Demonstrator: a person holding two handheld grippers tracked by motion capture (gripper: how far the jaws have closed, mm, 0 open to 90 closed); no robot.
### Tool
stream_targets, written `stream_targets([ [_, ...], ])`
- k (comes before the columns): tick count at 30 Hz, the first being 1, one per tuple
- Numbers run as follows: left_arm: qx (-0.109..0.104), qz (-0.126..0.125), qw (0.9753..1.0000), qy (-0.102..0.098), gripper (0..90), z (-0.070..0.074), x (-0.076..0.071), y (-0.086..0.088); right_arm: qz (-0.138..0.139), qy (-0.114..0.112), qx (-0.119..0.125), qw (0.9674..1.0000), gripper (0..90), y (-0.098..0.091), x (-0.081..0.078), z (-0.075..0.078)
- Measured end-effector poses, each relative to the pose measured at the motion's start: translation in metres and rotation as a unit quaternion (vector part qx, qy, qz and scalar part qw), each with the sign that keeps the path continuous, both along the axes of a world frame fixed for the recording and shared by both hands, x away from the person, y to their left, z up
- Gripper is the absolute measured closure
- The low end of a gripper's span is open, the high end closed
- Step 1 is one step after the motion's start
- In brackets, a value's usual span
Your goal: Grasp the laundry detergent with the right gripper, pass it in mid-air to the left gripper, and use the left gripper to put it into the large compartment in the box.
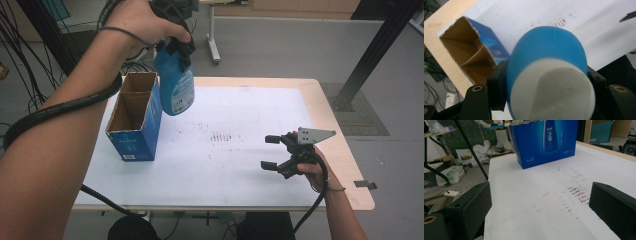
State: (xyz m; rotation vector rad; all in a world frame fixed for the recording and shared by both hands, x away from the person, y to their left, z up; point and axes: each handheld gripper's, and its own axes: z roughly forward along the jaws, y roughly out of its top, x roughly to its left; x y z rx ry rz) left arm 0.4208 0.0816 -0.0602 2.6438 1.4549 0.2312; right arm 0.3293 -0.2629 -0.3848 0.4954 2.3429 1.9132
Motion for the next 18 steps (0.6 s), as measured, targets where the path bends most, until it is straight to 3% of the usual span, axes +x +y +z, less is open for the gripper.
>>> stream_targets([
  [4, -0.008, 0.043, 0.9990, -0.002, 36.6, 0.003, 0.008, 0.019, 0.001, -0.003, 0.001, 1.0000, 4.4, 0.001, 0.000, 0.001],
  [9, -0.009, 0.073, 0.9973, 0.007, 36.5, 0.004, 0.019, 0.046, 0.000, -0.004, 0.000, 1.0000, 4.3, 0.002, -0.001, 0.001],
  [14, -0.029, 0.124, 0.9916, 0.018, 36.6, -0.003, 0.030, 0.074, -0.003, -0.004, 0.003, 1.0000, 3.9, 0.002, 0.000, 0.001],
  [18, -0.023, 0.154, 0.9876, 0.018, 36.5, -0.006, 0.035, 0.090, -0.004, -0.005, 0.003, 1.0000, 3.8, 0.002, 0.000, 0.000],
])
